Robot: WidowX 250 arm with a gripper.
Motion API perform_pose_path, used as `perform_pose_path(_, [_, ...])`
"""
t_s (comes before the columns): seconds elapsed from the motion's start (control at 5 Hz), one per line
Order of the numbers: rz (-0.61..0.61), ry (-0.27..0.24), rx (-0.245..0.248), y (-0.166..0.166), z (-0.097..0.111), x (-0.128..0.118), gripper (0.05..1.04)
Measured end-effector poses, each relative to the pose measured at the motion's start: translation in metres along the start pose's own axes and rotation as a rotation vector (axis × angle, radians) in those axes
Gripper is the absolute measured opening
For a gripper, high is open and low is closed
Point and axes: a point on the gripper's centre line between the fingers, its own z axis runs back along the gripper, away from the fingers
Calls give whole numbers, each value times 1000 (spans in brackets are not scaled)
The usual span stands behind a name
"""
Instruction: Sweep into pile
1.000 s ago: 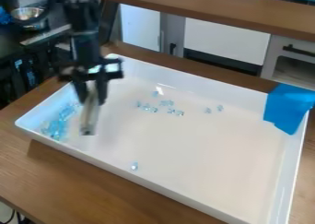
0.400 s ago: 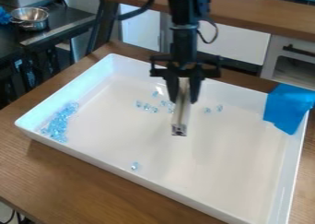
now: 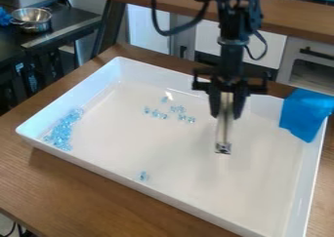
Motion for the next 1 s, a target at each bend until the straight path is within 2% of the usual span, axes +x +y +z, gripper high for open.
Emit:
perform_pose_path(0.2, [27, 0, 22, -7, -14, 13, 370])
perform_pose_path(0.4, [21, 6, 43, -14, -25, 17, 370])
perform_pose_path(0.8, [20, 11, 51, -22, -29, 22, 370])
perform_pose_path(1.0, [28, 16, 45, -12, -30, 27, 370])
